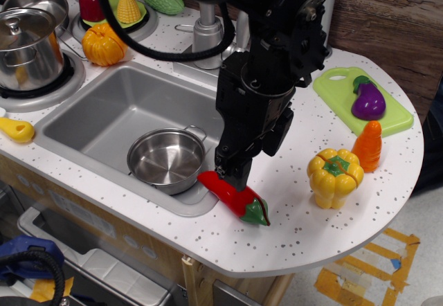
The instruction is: Put pepper in pot or pan
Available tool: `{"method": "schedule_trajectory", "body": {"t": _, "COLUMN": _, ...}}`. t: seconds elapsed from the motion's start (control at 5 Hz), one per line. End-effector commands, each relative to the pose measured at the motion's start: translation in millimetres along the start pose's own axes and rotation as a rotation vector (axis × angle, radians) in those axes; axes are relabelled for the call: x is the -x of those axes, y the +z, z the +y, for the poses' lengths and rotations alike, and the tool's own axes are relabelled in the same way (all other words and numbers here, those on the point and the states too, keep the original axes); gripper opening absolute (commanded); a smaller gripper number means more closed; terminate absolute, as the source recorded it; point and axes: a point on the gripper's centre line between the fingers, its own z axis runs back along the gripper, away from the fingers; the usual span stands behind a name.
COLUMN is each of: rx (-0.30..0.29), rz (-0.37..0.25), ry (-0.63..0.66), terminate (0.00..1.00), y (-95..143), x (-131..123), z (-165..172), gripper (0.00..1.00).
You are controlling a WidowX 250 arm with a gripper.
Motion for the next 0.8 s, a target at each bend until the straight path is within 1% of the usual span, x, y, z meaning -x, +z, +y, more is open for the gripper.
{"method": "schedule_trajectory", "body": {"t": 0.0, "rx": 0.000, "rz": 0.000, "ry": 0.000, "terminate": 0.00, "y": 0.0, "x": 0.0, "z": 0.0, "gripper": 1.00}}
{"method": "schedule_trajectory", "body": {"t": 0.2, "rx": 0.019, "rz": 0.050, "ry": 0.005, "terminate": 0.00, "y": -11.7, "x": -2.7, "z": 0.6, "gripper": 1.00}}
{"method": "schedule_trajectory", "body": {"t": 0.4, "rx": 0.033, "rz": 0.088, "ry": 0.024, "terminate": 0.00, "y": -21.9, "x": -2.7, "z": 3.6, "gripper": 1.00}}
{"method": "schedule_trajectory", "body": {"t": 0.6, "rx": 0.064, "rz": 0.148, "ry": 0.033, "terminate": 0.00, "y": -39.5, "x": -5.3, "z": 6.7, "gripper": 1.00}}
